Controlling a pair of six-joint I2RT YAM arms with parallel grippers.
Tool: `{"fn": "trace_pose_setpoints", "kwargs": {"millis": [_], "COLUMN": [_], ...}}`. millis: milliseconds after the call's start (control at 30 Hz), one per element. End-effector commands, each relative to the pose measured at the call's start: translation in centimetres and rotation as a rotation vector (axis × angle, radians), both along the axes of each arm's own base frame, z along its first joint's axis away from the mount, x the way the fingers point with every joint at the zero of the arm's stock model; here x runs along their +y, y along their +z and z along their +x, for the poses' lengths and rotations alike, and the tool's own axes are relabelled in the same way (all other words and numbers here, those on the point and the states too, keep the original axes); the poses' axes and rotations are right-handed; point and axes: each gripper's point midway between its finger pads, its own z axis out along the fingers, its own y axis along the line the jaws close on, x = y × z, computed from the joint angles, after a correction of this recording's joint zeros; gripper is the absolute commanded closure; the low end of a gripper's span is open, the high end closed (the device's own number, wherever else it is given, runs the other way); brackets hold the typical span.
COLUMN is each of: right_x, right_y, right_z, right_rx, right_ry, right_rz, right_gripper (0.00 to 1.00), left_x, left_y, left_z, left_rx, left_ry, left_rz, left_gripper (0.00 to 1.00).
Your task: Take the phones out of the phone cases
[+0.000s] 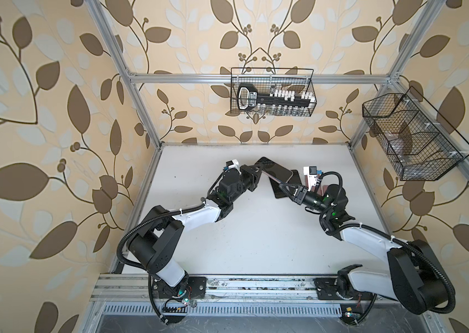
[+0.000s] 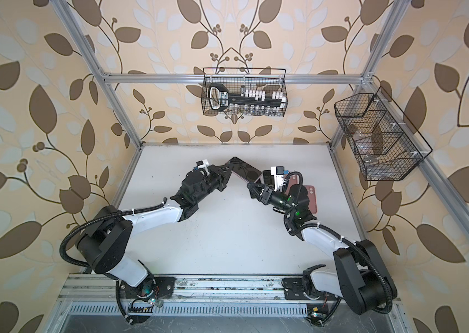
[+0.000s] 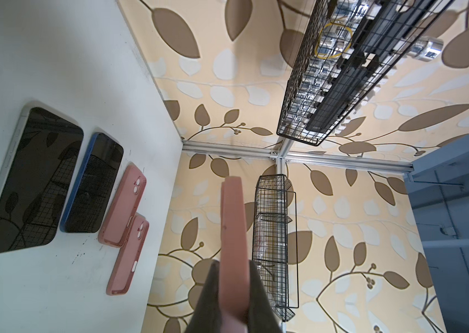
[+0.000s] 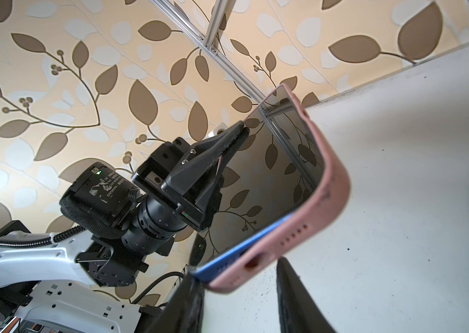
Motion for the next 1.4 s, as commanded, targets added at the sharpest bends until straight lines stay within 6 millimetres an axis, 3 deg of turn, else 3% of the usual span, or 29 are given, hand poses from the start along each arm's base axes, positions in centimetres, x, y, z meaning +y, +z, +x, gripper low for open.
{"fn": "trace_pose_setpoints", "kwargs": {"millis": [0, 667, 1033, 1367], "right_x": [-1.4, -2.0, -1.2, -0.2], "right_y": [-3.1, -5.7, -4.0, -2.7], "right_z": [1.1, 0.8, 0.3, -1.7], "right_rx": [0.083, 0.106, 0.056, 0.022], "right_ry": [-0.097, -0.151, -0.035, 0.158], "right_rz": [-0.052, -0.159, -0.179, -0.233], "right_gripper": [0.6, 0.6, 0.59, 0.52], "left_x": [0.6, 0.4, 0.7, 2.0], "left_y": [10.4, 11.6, 11.5, 10.6], "left_z": [-2.8, -3.1, -3.6, -2.9], "left_rx": [-0.234, -0.272, -0.322, -0.348], "left_ry": [-0.055, -0.067, -0.11, -0.163], "left_rz": [-0.177, -0.136, 0.066, 0.217], "left_gripper": [1.0, 1.0, 1.0, 1.0]}}
